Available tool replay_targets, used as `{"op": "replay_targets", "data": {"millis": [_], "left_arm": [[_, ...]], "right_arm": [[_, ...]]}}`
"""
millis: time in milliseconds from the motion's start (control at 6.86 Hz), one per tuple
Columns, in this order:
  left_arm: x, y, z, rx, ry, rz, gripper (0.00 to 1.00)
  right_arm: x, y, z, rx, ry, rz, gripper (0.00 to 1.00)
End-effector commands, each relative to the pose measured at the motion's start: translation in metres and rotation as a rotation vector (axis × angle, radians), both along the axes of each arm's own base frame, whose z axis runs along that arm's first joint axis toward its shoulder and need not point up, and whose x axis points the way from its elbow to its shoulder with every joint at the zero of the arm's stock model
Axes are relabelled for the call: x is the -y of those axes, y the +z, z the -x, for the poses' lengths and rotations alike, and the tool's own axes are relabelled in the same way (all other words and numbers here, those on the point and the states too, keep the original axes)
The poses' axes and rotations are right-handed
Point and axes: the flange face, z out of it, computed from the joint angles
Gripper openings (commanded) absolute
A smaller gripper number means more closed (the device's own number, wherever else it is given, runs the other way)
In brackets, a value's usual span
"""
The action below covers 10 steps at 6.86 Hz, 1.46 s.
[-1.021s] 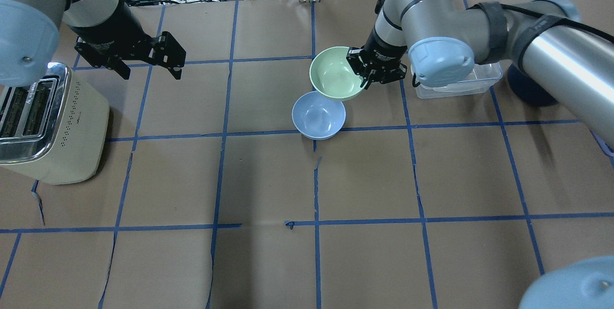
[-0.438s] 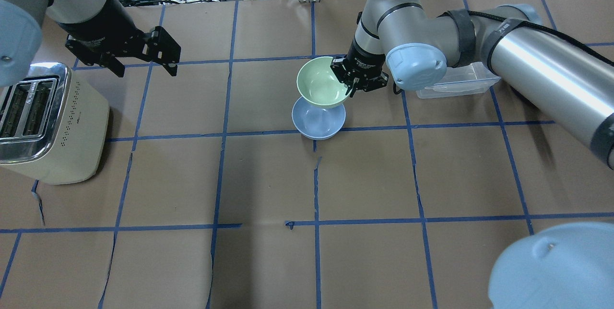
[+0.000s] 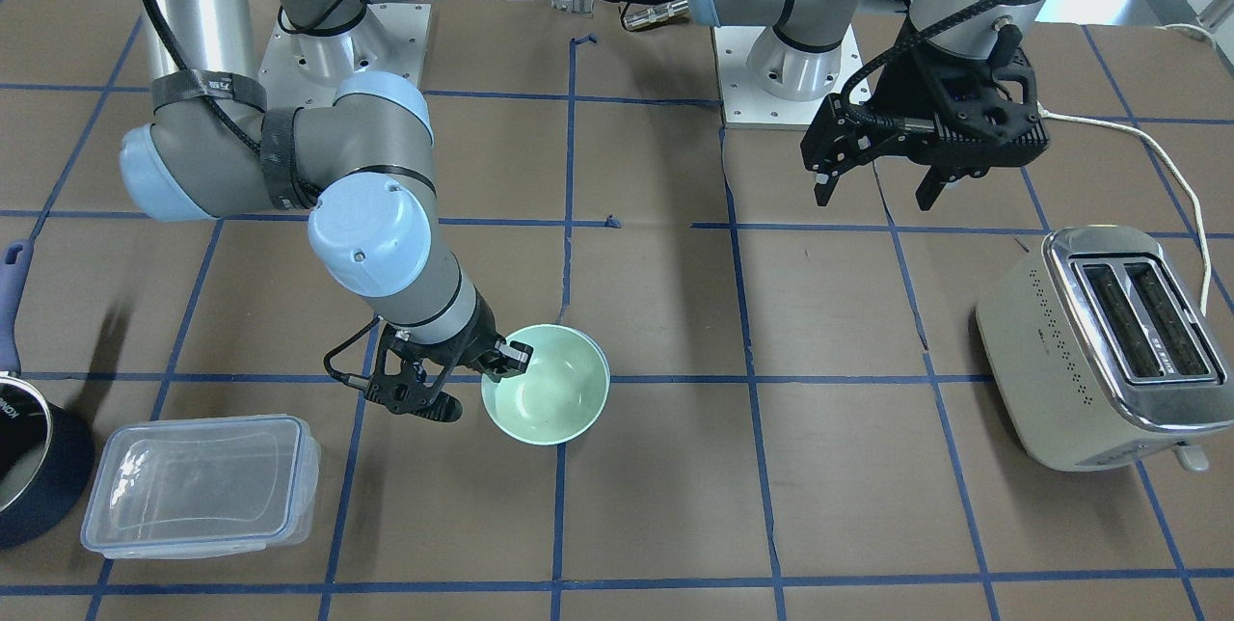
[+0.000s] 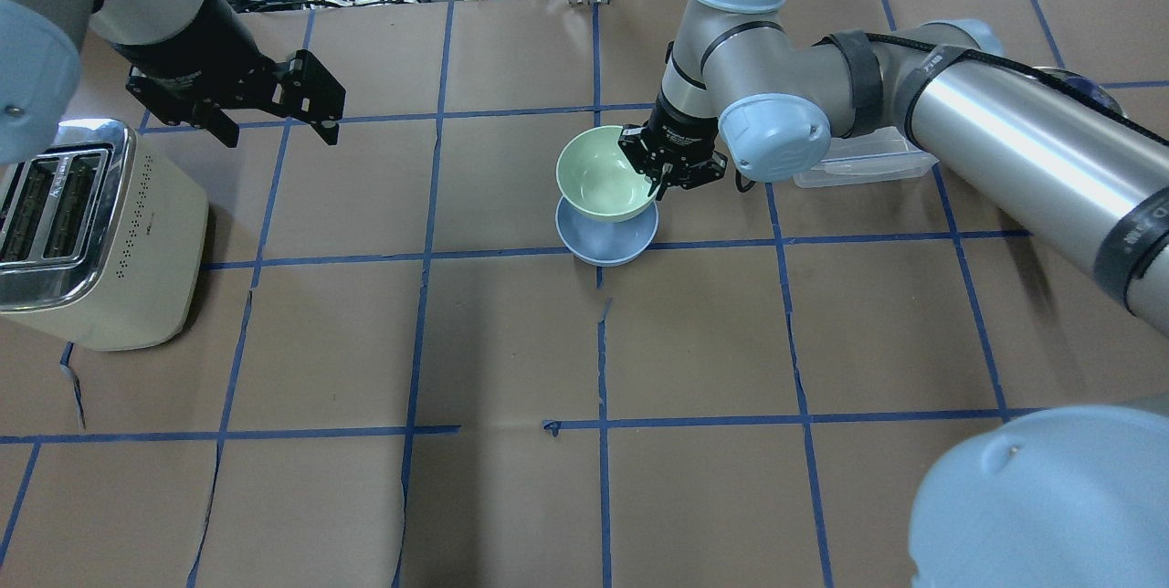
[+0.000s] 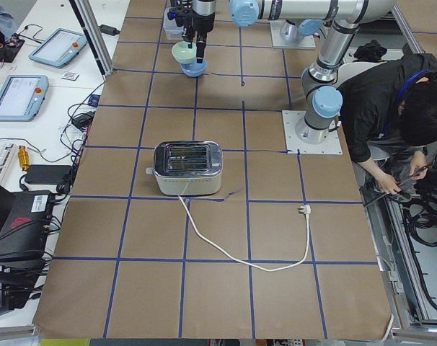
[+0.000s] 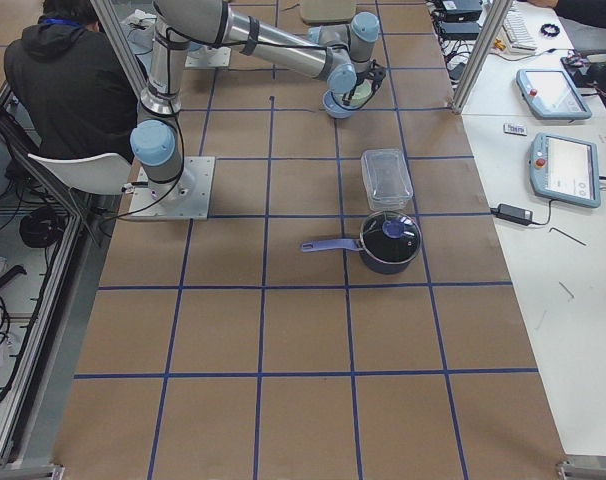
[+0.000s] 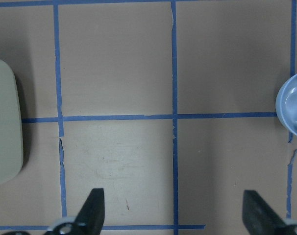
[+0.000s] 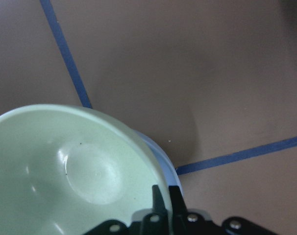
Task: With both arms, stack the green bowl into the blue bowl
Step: 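Open the right gripper and lift it away from the stacked bowls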
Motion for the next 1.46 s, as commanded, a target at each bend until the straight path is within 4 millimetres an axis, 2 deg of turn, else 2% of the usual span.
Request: {"op": "replay_targets", "data": {"millis": [0, 146, 438, 583, 729, 875, 1167, 1312], "left_arm": [[-0.001, -0.004, 0.0, 0.0, 0.0, -0.008, 1.0], [-0.001, -0.002, 0.0, 0.0, 0.0, -0.003, 1.0], [-0.002, -0.003, -0.001, 0.0, 0.003, -0.008, 1.0], [-0.001, -0.004, -0.001, 0.0, 0.003, -0.008, 1.0], [-0.001, -0.007, 0.0, 0.0, 0.002, -0.014, 1.0], [0.0, -0.006, 0.0, 0.0, 0.002, -0.011, 1.0], [-0.001, -0.006, -0.002, 0.0, 0.005, -0.012, 1.0], [0.0, -0.008, -0.001, 0.0, 0.003, -0.014, 1.0]], "right_arm": [[-0.005, -0.003, -0.009, -0.001, 0.013, -0.003, 0.0], [-0.007, -0.009, -0.009, -0.001, 0.028, 0.0, 0.65], [-0.003, -0.004, -0.004, -0.006, 0.019, 0.033, 0.93], [0.001, 0.003, 0.0, -0.012, 0.014, 0.045, 0.96], [0.007, 0.024, 0.009, -0.021, 0.002, 0.081, 1.0], [0.012, 0.055, 0.044, -0.05, -0.038, 0.111, 1.0], [0.001, 0.112, 0.122, -0.066, -0.019, 0.132, 1.0], [-0.006, 0.126, 0.14, -0.094, -0.013, 0.128, 1.0]]}}
